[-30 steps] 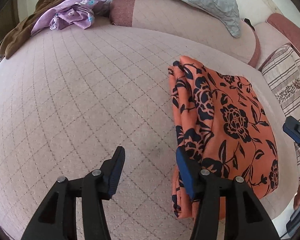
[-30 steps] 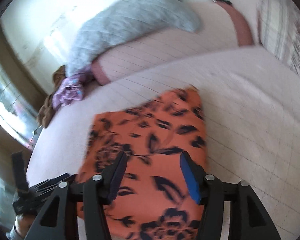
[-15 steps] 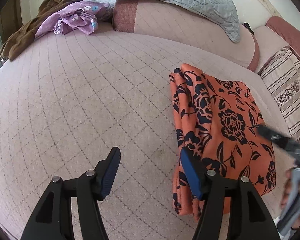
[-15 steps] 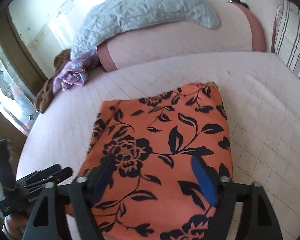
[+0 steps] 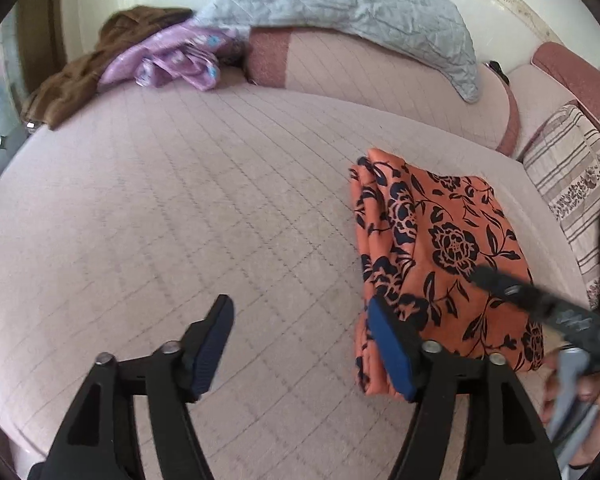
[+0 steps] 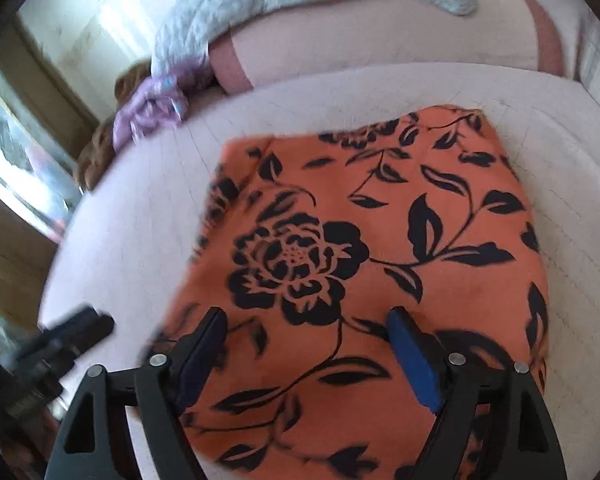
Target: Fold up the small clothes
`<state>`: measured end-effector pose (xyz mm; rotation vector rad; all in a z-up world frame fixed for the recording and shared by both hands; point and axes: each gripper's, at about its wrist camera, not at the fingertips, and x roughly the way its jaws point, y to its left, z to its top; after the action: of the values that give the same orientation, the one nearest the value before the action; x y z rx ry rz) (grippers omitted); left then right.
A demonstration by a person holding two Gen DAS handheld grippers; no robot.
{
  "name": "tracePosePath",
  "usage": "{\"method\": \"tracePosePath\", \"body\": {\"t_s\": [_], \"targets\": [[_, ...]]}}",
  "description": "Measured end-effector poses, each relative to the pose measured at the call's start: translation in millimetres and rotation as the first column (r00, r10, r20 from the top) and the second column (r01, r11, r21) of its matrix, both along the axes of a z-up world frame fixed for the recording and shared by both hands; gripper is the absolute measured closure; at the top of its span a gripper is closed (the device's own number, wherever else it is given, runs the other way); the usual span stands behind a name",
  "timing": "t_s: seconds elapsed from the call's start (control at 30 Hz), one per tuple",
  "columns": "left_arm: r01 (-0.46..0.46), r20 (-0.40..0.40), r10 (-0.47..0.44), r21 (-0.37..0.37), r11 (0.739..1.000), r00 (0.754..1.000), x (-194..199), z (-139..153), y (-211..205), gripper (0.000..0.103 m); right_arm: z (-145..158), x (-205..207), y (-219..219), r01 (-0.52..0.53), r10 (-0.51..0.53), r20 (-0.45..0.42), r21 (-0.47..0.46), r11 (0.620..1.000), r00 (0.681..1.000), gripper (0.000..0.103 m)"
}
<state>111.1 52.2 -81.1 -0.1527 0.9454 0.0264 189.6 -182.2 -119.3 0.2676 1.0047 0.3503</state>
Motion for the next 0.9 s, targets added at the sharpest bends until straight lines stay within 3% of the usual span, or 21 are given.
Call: {"method": "tracePosePath", "body": {"t_s": [0.07, 0.2, 0.37, 0.5, 0.77, 0.9], "targets": [[-0.013, 0.023, 0.013, 0.019, 1.0, 1.0, -13, 7, -6, 0.027, 16, -16, -9, 0.029, -0.03, 0.038, 0.029, 0.999, 0.999, 0.019], [-0.007, 0.049, 0.005, 0.051, 0.999, 0.999, -34, 21, -30, 0.021, 34, -60, -22, 0.062, -0.058, 0.096, -0.037, 0.997, 0.994, 0.013], [0.046, 0.121, -0.062, 0.131, 0.99, 0.991, -64, 43, -66, 0.013, 40, -125, -41, 0.089, -0.065, 0.133, -0.188, 0.978, 0.989, 0.011], [0.088, 0.139, -0.116, 0.195, 0.977, 0.984, -82, 54, -89, 0.013, 42, -164, -56, 0.115, -0.085, 0.138, -0.229, 0.967, 0.987, 0.0], [0.059, 0.148, -0.09, 0.198, 0.978, 0.985, -105, 73, -100, 0.013, 78, -191, -69, 0.186, -0.121, 0.241, -0.269, 0.945, 0.963, 0.0], [0.022, 0.157, -0.061, 0.237, 0.971, 0.986, -110, 79, -102, 0.013, 85, -193, -74, 0.209, -0.133, 0.261, -0.289, 0.934, 0.956, 0.0]]}}
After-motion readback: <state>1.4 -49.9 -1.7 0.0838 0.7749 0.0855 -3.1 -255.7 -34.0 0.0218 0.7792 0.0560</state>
